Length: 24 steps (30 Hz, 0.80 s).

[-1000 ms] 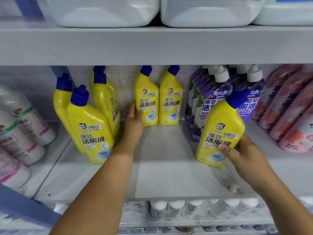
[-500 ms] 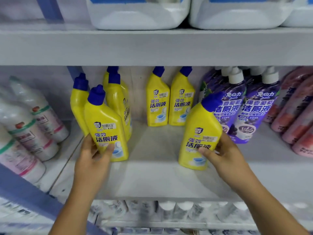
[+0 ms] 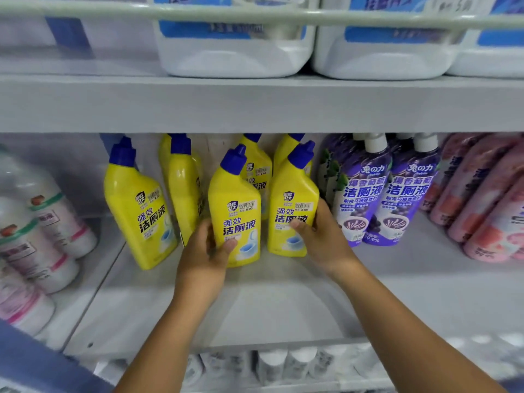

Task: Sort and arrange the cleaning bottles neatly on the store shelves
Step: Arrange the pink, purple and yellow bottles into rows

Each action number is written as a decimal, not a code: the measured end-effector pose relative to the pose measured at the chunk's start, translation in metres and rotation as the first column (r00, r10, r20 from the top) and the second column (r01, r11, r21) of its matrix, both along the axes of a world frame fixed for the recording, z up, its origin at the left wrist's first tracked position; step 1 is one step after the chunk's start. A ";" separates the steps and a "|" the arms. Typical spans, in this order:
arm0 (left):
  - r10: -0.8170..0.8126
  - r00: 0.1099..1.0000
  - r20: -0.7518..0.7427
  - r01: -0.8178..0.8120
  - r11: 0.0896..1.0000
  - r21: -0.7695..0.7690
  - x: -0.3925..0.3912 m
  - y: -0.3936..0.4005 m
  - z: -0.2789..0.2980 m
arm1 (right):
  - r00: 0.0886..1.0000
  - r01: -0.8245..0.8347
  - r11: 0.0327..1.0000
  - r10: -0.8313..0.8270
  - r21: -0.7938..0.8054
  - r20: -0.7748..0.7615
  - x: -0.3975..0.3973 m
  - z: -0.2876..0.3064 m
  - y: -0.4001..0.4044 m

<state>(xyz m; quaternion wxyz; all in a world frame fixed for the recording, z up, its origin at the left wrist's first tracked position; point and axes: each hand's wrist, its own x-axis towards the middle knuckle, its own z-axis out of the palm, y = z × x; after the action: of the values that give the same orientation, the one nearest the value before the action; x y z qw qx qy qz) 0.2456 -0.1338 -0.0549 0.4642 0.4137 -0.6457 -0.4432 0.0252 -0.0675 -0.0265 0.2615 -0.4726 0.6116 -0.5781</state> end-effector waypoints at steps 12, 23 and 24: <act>0.014 0.995 0.100 -0.004 0.995 -0.098 -0.031 -0.039 -0.001 | 0.969 0.246 0.967 -0.244 -0.060 0.031 0.010 -0.017 -0.012; 0.039 0.995 0.088 -0.032 0.996 -0.085 -0.051 -0.057 -0.008 | 0.952 0.298 0.951 -0.302 -0.085 -0.049 -0.001 -0.031 -0.033; 0.038 0.995 0.088 -0.031 0.997 -0.077 -0.052 -0.059 -0.009 | 0.948 0.311 0.947 -0.315 -0.076 -0.046 -0.002 -0.031 -0.034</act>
<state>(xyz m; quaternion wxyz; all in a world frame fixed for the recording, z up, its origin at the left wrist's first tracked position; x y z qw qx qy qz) 0.1937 -0.1923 -0.0639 0.4578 0.4262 -0.6750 -0.3913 0.0230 -0.1020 -0.0574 0.1325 -0.3944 0.6660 -0.6190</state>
